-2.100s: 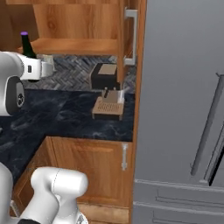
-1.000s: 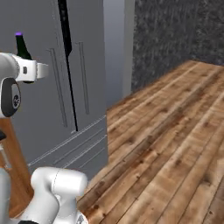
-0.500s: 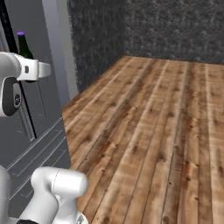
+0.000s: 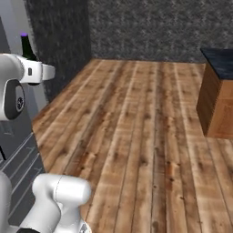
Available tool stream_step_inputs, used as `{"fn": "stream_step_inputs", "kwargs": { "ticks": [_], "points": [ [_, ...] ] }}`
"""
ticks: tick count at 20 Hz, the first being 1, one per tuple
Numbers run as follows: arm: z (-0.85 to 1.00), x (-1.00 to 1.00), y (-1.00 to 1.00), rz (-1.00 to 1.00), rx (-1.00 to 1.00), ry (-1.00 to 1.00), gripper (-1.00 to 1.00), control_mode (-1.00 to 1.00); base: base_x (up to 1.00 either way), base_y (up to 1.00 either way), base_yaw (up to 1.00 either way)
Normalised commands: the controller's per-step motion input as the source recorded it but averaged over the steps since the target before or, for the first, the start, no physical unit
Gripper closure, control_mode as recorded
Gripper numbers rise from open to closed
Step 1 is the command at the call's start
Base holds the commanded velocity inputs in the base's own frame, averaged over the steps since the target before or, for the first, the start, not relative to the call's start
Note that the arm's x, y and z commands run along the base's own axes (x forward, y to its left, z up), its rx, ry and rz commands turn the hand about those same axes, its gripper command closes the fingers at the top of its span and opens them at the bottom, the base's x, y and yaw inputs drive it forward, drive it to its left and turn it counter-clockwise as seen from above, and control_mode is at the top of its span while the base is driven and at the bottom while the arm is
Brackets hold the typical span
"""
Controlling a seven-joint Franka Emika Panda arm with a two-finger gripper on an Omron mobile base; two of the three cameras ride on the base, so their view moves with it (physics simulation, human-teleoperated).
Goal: Get the candle and the beer from the cabinet and move them to the dining counter.
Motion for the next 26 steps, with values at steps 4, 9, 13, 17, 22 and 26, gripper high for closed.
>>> {"fn": "stream_step_inputs", "kwargs": {
  "ticks": [4, 9, 13, 17, 22, 26],
  "points": [
    [0.0, 0.0, 0.0, 0.0, 0.0, 0.0, 1.0, 1.0, 0.7, -0.05, -0.15],
    [0.0, 0.0, 0.0, 0.0, 0.0, 0.0, 1.0, 1.0, 0.79, -0.01, -0.1],
    [0.0, 0.0, 0.0, 0.0, 0.0, 0.0, 1.0, 1.0, 0.75, -0.06, -0.12],
    [0.0, 0.0, 0.0, 0.0, 0.0, 0.0, 1.0, 1.0, 0.72, -0.11, -0.12],
    [0.0, 0.0, 0.0, 0.0, 0.0, 0.0, 1.0, 1.0, 0.71, -0.16, -0.13],
    [0.0, 0.0, 0.0, 0.0, 0.0, 0.0, 1.0, 1.0, 0.71, -0.17, -0.12]
  ]
}}
